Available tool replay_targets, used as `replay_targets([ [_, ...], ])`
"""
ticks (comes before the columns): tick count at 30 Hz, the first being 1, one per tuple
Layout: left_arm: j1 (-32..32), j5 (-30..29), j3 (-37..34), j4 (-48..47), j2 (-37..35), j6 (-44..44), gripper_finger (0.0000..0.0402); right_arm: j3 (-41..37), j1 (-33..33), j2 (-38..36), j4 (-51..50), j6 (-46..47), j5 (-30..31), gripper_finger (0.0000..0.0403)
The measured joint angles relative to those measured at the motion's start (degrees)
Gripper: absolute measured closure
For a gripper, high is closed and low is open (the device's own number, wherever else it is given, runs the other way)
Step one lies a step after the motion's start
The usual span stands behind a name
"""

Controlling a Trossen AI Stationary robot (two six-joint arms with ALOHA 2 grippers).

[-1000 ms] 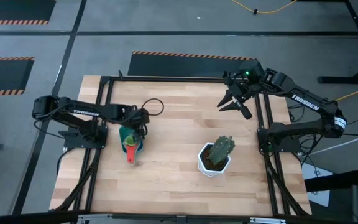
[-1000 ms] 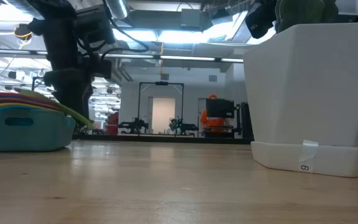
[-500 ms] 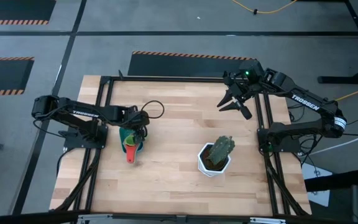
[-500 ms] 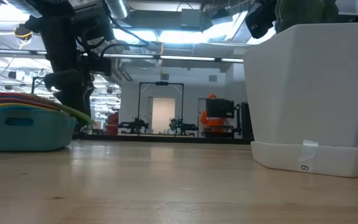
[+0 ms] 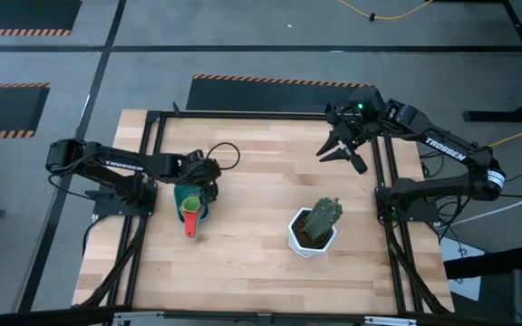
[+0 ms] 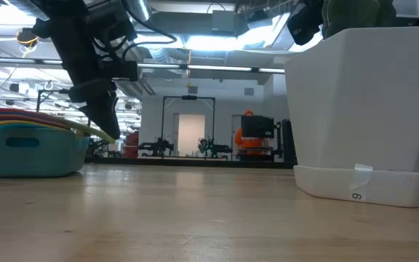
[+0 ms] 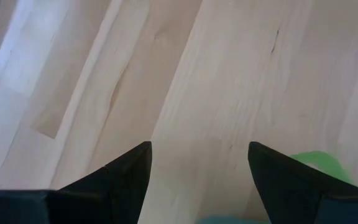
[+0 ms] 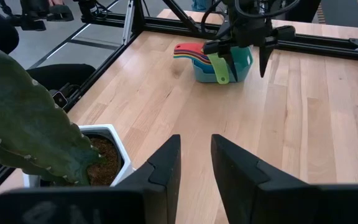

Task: Nest measuring cups in basket
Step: Adjust the green measuring cup

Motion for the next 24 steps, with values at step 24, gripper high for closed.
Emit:
replay_targets([
  [24, 7.98, 8.05, -0.02, 7.47, 2.14, 5.9, 0.014, 0.0, 0.0, 0.0, 0.0, 0.0, 0.02, 0.0308],
])
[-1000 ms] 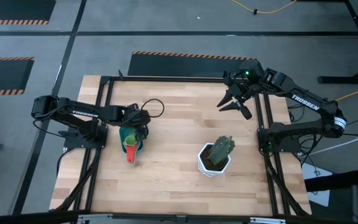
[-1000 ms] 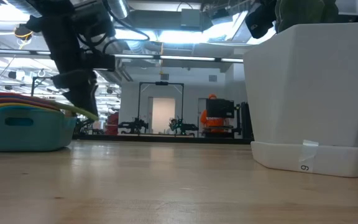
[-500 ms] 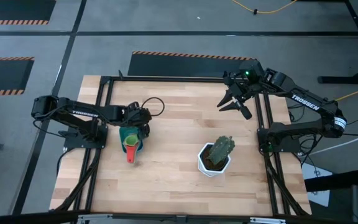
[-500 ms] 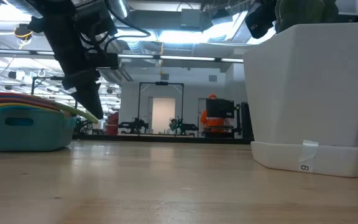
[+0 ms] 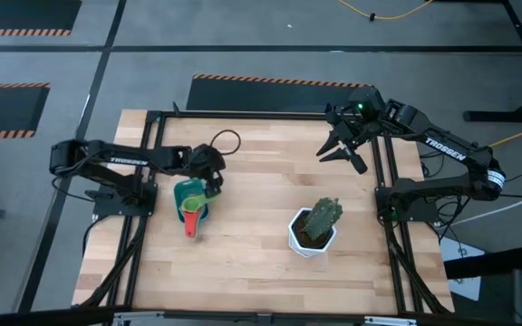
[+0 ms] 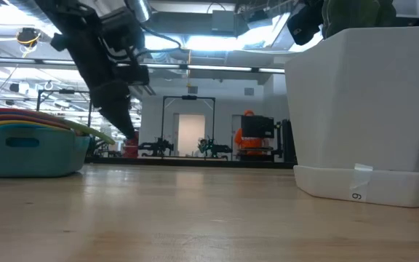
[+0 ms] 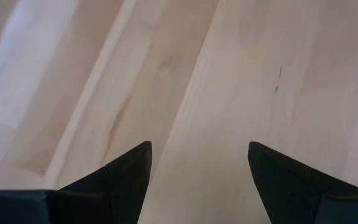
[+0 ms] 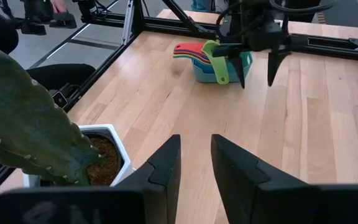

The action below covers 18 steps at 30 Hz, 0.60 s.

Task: Nest measuring cups in basket
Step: Adjust the green measuring cup

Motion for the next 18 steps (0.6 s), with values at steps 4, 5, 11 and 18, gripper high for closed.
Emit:
replay_targets([
  [4, 0.06, 0.52, 0.0, 1.43, 3.26, 0.0, 0.014, 0.0, 0.02, 0.0, -0.08, 0.0, 0.01, 0.0308],
  [5, 0.04, 0.33, 0.0, 1.42, 3.9, 0.0, 0.014, 0.0, 0.02, 0.0, -0.09, 0.0, 0.03, 0.0308],
  [11, 0.17, 0.17, 0.0, -0.64, 5.26, 0.02, 0.014, 0.0, 0.03, 0.0, -0.13, 0.01, 0.03, 0.0308],
  [18, 0.12, 7.77, 0.0, -2.14, 5.11, 0.09, 0.014, 0.0, 0.02, 0.0, -0.28, 0.01, 0.05, 0.0308],
])
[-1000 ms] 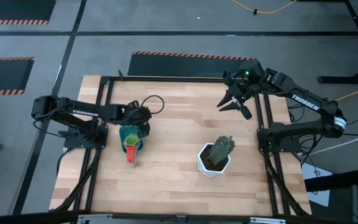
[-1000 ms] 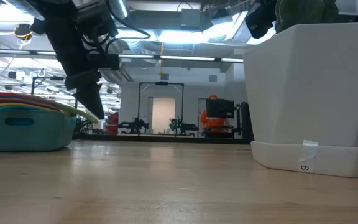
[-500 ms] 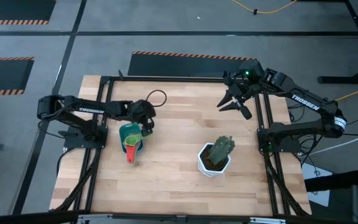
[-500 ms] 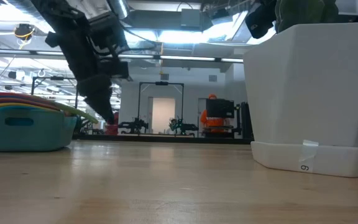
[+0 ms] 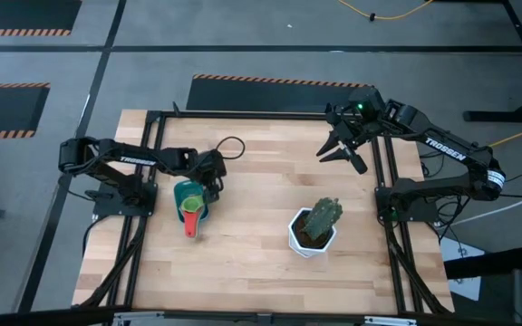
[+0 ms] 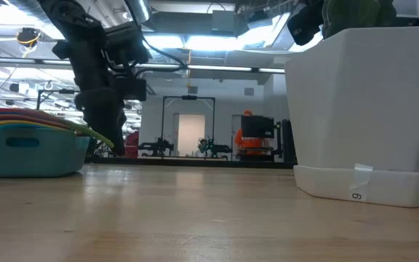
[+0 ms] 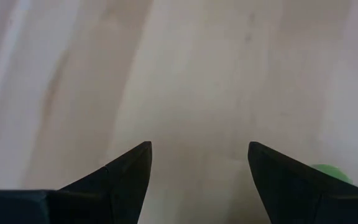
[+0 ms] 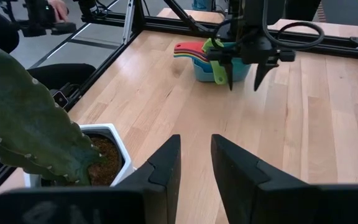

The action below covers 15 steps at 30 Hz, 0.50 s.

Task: Nest measuring cups in basket
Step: Adjust the green measuring cup

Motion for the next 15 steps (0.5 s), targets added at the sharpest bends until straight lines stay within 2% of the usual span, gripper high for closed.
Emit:
replay_targets([
  [15, -0.02, 10.44, 0.0, 0.14, -0.09, -0.46, 0.014, 0.0, 0.0, 0.0, -0.44, -0.01, 0.02, 0.0308],
])
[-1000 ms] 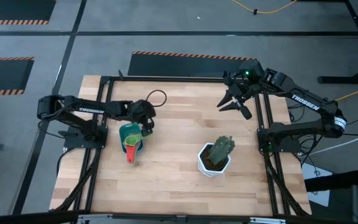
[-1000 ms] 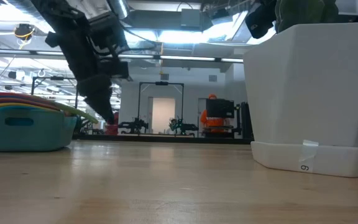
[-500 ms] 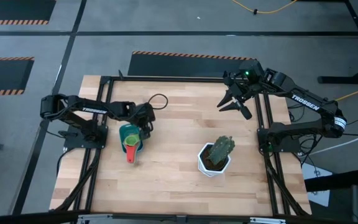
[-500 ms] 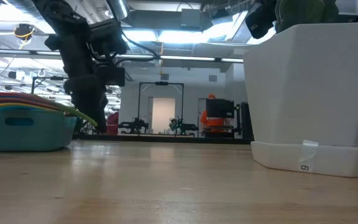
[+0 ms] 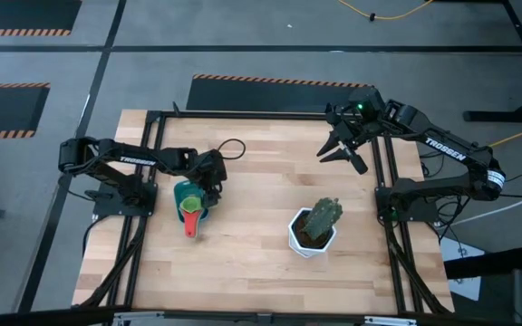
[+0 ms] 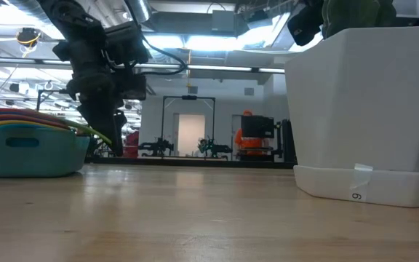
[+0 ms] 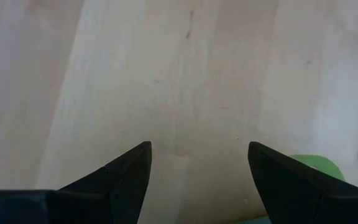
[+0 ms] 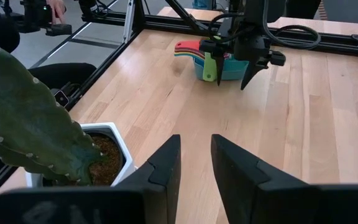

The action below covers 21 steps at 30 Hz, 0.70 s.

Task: Nest measuring cups in basket
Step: Adjust the green measuring cup

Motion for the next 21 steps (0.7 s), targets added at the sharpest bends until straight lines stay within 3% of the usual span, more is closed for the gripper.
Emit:
replay_targets([
  [21, -8.14, 1.74, 0.0, -0.31, -0.02, -2.93, 0.014, 0.0, 0.0, 0.0, 0.02, 0.0, 0.04, 0.0308],
])
